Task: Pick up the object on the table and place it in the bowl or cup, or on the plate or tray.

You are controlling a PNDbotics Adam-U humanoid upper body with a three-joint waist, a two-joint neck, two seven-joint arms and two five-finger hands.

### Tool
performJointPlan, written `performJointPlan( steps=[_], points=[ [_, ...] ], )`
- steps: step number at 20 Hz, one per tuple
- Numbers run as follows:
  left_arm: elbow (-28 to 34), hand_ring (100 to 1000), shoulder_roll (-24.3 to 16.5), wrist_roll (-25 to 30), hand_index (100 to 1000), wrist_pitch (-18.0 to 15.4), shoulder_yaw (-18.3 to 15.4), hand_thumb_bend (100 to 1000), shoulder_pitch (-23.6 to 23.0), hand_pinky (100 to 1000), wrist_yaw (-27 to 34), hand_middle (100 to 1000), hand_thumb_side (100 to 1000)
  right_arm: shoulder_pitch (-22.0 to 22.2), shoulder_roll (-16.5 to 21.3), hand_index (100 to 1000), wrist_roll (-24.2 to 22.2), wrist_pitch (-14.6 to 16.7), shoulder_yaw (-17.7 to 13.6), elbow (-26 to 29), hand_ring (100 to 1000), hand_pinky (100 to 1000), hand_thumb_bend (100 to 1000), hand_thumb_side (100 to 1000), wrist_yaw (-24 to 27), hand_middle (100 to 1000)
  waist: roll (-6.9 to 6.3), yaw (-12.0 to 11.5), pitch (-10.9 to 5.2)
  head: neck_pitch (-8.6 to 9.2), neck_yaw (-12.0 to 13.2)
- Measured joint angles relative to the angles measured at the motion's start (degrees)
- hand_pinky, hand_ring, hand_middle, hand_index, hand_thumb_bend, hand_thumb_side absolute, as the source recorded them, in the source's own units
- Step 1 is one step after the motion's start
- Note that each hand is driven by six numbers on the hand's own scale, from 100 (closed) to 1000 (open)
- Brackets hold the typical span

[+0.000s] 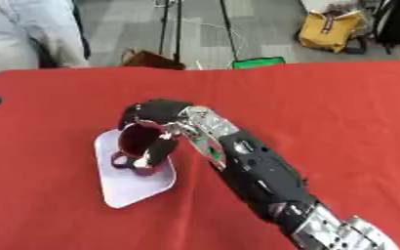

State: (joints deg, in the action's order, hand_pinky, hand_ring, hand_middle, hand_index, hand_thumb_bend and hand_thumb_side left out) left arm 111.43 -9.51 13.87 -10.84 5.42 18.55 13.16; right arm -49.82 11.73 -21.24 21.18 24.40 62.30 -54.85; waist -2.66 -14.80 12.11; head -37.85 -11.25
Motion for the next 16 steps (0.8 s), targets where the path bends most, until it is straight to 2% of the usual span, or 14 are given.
performJointPlan(
  steps=[2,3,4,5,7,8,11,12,13,15,16],
  points=[
    [0.2,807,0.0,0.0,904,0.0,0.0,529,0.0,725,0.0,833,720,0.0,-0.1,885,-0.1,0.6,0.0,-0.1,612,475,489,605,0.0,860,0.00,0.0,0.00,-0.01,0.0],
    [0.2,807,0.0,0.0,904,0.0,0.0,529,0.0,725,0.1,833,719,0.0,-0.1,907,-0.3,0.9,0.0,-0.1,691,583,557,627,0.0,881,0.00,0.0,0.00,-0.02,0.0],
    [0.2,807,0.0,0.0,904,0.0,0.0,530,0.0,725,0.1,833,718,0.0,-0.1,925,-0.7,1.3,0.0,-0.1,789,736,633,637,0.0,915,0.01,0.0,0.00,-0.03,0.0],
    [0.2,807,0.0,0.0,904,0.0,0.0,530,0.0,725,0.1,833,718,0.0,-0.1,931,-1.2,1.8,0.1,-0.1,819,789,662,639,0.0,925,0.02,0.0,0.00,-0.08,0.0],
    [0.2,807,0.0,0.0,904,0.0,0.0,530,0.0,725,0.2,833,718,0.0,-0.1,931,-2.5,2.7,0.2,-0.2,819,789,662,639,0.0,925,0.07,0.1,0.00,-0.19,0.0],
    [0.3,808,0.0,0.0,905,0.0,0.0,532,0.0,726,0.2,833,717,0.0,-0.1,958,-3.0,3.0,0.2,-0.2,933,961,756,715,0.0,971,0.09,0.1,0.00,-0.20,0.0],
    [0.5,808,0.0,0.1,905,-0.1,0.0,532,0.0,726,0.2,833,717,-0.1,0.0,966,-3.6,3.7,0.0,0.1,941,975,781,739,0.2,977,0.09,0.3,-0.02,-0.21,0.1],
    [0.5,808,0.0,0.1,905,-0.1,0.0,533,0.0,726,0.2,834,716,-0.1,0.1,983,-3.6,3.7,-0.1,0.2,945,986,815,764,0.4,982,0.09,0.3,-0.03,-0.21,0.1],
    [0.6,808,0.0,0.1,905,-0.1,0.0,532,0.0,726,0.2,834,717,-0.1,0.1,988,-3.6,3.7,-0.1,0.3,944,985,792,772,0.5,984,0.09,0.4,-0.03,-0.21,0.1],
    [0.6,808,0.0,0.1,905,-0.1,0.0,532,0.0,726,0.3,834,717,-0.1,0.2,991,-3.2,3.5,-0.5,0.5,942,983,825,769,0.7,983,0.06,0.6,-0.04,-0.21,0.1],
    [0.6,808,0.0,0.1,905,-0.1,0.0,531,0.0,726,0.4,834,717,-0.1,0.3,993,-2.9,3.3,-0.6,0.6,935,970,817,826,0.8,982,0.05,0.7,-0.05,-0.21,0.1]
  ],
)
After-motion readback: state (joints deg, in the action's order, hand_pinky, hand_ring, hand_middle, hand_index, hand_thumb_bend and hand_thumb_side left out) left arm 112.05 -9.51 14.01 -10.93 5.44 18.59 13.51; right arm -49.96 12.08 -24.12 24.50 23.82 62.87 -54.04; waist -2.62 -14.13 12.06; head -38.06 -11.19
